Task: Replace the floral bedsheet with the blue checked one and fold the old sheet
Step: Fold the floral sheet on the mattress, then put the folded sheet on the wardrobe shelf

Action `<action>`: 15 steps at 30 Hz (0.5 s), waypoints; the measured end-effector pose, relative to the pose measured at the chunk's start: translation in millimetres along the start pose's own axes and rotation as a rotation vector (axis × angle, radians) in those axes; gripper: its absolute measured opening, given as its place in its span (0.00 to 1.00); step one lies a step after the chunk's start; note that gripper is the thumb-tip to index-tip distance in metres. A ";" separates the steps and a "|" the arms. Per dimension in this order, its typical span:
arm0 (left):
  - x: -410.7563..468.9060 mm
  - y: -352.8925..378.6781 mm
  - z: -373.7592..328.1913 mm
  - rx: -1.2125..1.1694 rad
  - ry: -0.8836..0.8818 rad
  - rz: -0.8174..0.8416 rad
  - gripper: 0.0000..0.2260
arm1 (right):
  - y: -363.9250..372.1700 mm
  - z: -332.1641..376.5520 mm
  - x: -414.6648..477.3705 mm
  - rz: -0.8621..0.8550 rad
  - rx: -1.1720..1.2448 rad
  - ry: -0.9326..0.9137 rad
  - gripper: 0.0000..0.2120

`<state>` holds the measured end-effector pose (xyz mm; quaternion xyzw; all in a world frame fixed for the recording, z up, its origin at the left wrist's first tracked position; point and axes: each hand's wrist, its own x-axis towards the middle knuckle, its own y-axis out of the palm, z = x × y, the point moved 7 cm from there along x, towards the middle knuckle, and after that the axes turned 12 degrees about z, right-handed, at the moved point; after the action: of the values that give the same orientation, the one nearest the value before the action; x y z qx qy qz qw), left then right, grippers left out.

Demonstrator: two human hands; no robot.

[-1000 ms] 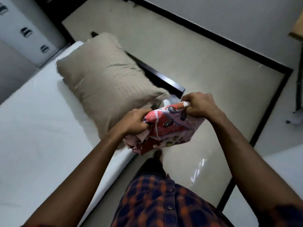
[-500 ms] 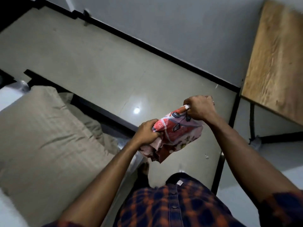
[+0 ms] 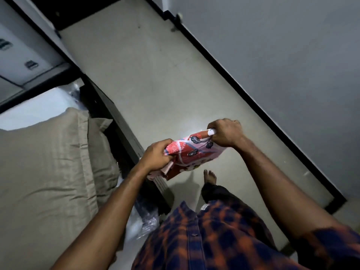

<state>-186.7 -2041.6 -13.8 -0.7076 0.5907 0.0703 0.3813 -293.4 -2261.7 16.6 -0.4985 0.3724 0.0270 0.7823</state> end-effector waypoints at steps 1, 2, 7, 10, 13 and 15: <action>7.1 -10.7 -5.9 0.000 -0.021 -0.033 0.15 | -10.7 -2.9 17.2 0.029 0.003 -0.038 0.04; 12.2 -21.0 -11.4 0.009 -0.031 -0.063 0.14 | -21.4 -4.6 30.6 0.047 0.008 -0.070 0.05; 33.5 -79.0 -27.6 0.013 -0.058 -0.198 0.15 | -79.9 9.2 95.6 0.072 -0.022 -0.221 0.07; 46.0 -124.2 -20.2 -0.033 -0.051 -0.295 0.15 | -113.7 34.5 138.4 0.070 -0.063 -0.297 0.07; 57.1 -170.8 -3.4 -0.091 -0.067 -0.383 0.17 | -146.7 67.1 180.6 0.043 -0.109 -0.363 0.07; 67.1 -206.0 11.1 -0.138 -0.068 -0.435 0.17 | -172.1 92.5 212.5 0.027 -0.147 -0.397 0.07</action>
<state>20.0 -2084.8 35.6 -0.8400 0.4049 0.0504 0.3577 -17.5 -2343.9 38.6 -0.5340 0.2145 0.1623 0.8016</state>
